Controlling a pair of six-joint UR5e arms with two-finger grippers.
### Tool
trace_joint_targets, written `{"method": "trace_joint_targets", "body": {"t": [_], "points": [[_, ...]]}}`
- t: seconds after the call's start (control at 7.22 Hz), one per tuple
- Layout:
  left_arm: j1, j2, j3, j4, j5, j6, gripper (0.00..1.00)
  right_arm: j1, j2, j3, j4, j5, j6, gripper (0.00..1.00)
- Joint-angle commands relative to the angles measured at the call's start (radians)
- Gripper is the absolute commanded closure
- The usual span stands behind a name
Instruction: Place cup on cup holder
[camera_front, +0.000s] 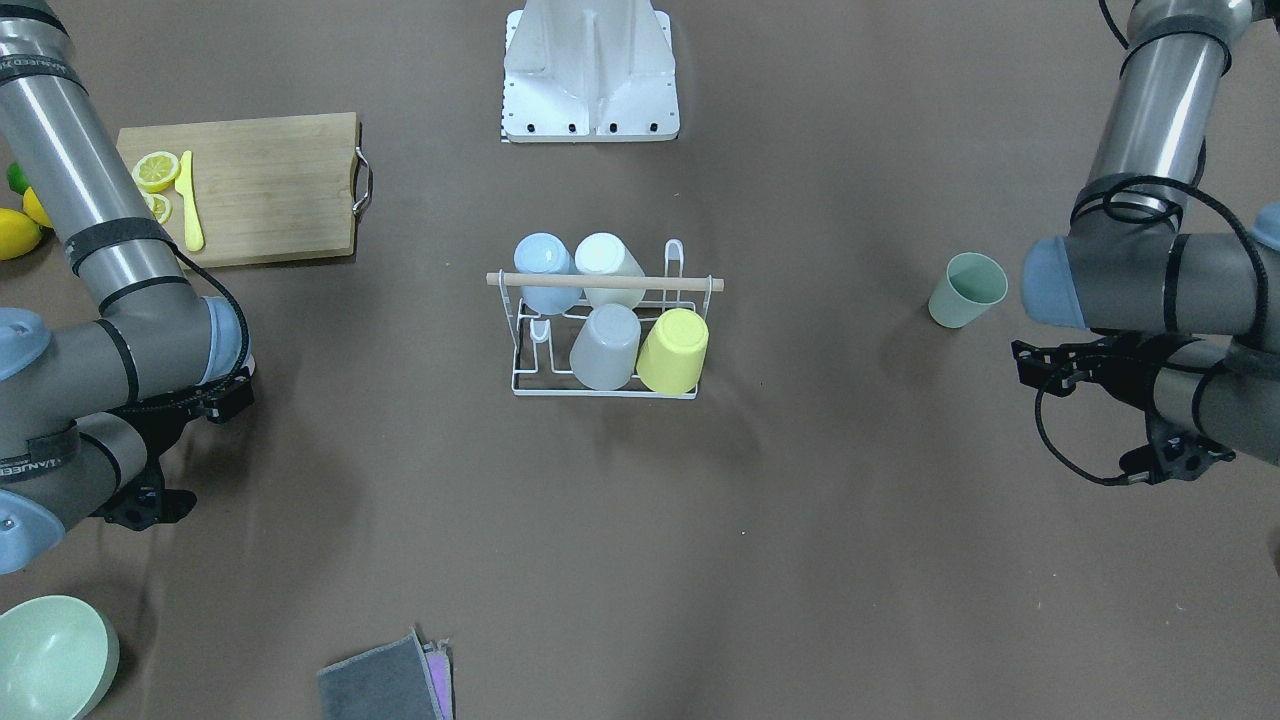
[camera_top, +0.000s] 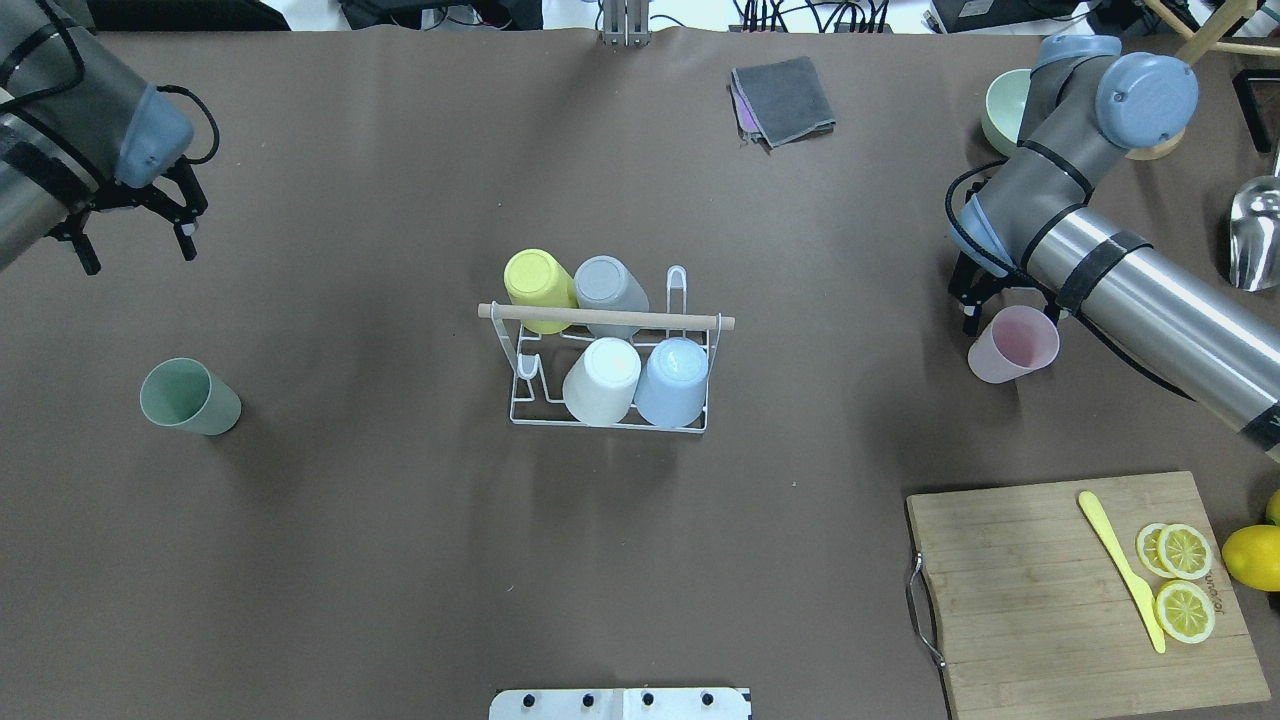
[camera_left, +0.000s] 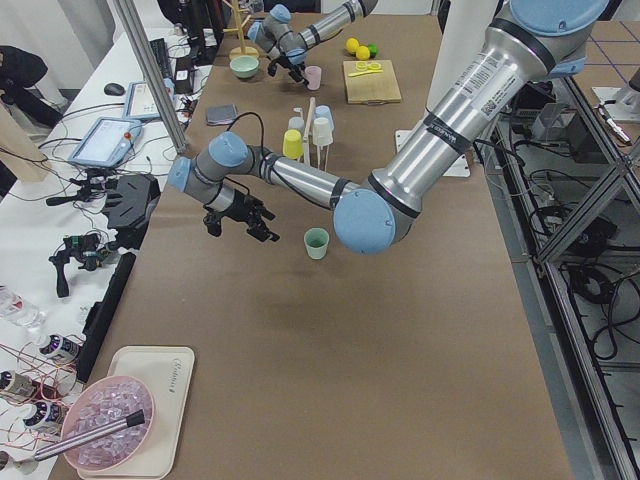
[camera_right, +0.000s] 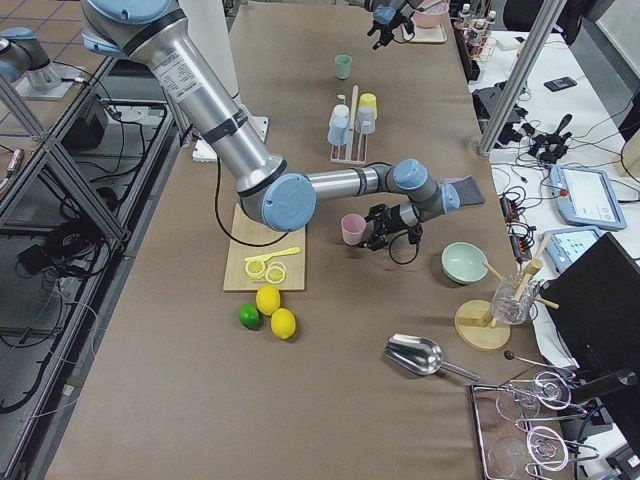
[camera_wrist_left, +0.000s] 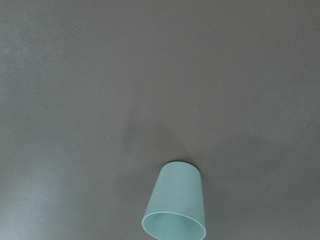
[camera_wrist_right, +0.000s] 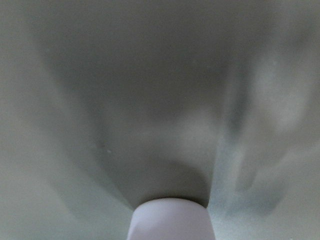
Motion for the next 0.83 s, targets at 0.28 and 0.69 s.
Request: {"method": "trace_joint_targets", "body": {"t": [0.28,0.69], "points": [[0.086,0.011,0.001,-0.073,-0.004,0.031,0.03,-0.016,-0.002,-0.009,-0.058,0.014,0.001,0.13],[0.109,0.057,-0.008,-0.069,0.007,0.120,0.03,-0.016,-0.001,-0.005,-0.059,0.021,-0.001,0.60]]}}
